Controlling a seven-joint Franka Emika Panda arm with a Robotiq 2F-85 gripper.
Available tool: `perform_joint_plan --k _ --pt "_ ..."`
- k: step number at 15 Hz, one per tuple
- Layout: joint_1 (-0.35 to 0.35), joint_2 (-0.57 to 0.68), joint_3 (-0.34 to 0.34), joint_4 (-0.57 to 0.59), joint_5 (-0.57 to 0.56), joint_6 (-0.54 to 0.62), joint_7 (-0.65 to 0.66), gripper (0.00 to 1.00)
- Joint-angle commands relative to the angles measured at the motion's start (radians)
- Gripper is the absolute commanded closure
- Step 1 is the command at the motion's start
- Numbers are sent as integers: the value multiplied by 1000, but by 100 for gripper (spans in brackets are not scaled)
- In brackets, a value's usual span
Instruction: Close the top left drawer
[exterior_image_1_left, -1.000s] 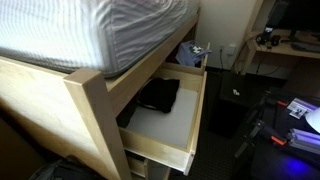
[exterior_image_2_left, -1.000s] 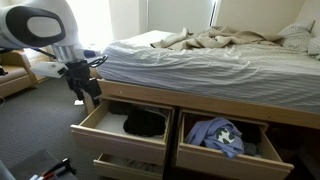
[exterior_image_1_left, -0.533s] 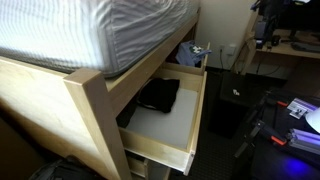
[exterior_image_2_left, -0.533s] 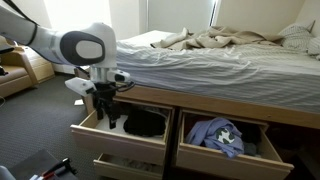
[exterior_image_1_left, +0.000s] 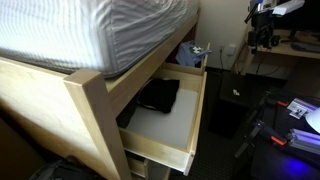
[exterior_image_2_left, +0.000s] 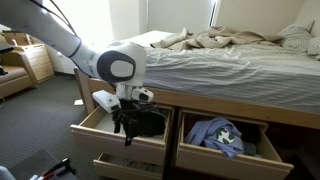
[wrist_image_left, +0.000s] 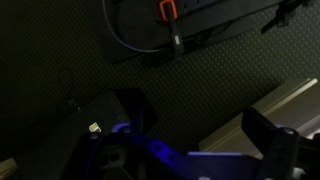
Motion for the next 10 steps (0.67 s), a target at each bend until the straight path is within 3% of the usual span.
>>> perform_joint_plan --k 1,4,6,7,9,10 --pt "8 152 47 -19 -15 255 254 0" --pt "13 326 65 -13 -119 471 503 0" --pt "48 446 36 31 -203 521 657 0" --pt "76 499 19 57 -197 496 689 0" --pt "93 543 35 93 -54 401 579 0" --pt "114 493 -1 36 -105 471 617 0"
